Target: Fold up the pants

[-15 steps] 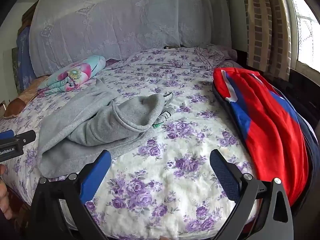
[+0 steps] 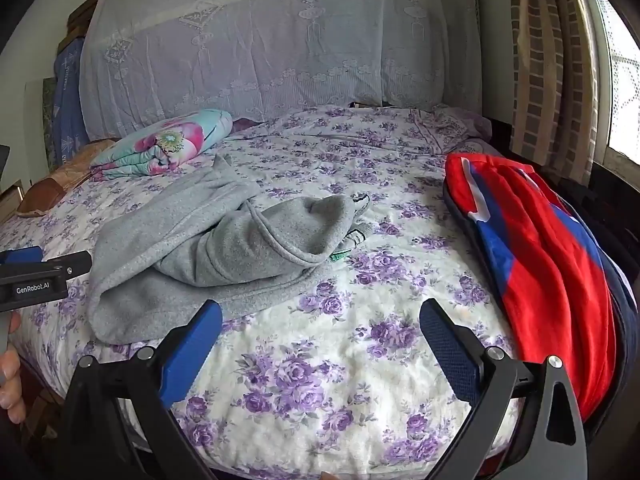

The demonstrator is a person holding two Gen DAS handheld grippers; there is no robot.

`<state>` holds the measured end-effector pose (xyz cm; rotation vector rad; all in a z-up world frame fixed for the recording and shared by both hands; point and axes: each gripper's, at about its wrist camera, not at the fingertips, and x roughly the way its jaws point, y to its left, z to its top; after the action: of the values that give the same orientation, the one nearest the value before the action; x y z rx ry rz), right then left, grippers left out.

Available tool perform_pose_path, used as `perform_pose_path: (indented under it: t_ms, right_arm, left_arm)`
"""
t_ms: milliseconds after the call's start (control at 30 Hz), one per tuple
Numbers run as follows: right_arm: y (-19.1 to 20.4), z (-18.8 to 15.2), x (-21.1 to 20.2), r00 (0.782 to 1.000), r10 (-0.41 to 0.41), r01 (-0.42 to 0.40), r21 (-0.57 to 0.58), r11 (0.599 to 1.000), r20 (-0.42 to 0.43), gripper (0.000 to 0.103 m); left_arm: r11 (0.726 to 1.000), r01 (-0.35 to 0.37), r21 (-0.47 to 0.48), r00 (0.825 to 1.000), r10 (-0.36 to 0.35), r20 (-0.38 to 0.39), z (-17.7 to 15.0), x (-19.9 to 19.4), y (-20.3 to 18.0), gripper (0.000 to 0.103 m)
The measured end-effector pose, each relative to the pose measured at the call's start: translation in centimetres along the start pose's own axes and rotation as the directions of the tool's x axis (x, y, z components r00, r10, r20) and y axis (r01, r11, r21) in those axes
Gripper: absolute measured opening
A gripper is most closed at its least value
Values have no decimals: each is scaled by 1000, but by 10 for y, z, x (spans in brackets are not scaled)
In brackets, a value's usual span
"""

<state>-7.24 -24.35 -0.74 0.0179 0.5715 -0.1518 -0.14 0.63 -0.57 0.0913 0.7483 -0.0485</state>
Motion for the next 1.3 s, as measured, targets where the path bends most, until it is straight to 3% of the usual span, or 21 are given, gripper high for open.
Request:
perform_pose_path:
  t_ms: [1300]
  right_arm:
    - [4, -2, 2, 1000, 9, -9, -18, 1000, 5, 100]
  left_arm:
    - [1000, 7, -6, 1000, -7, -16, 0, 6, 1, 98]
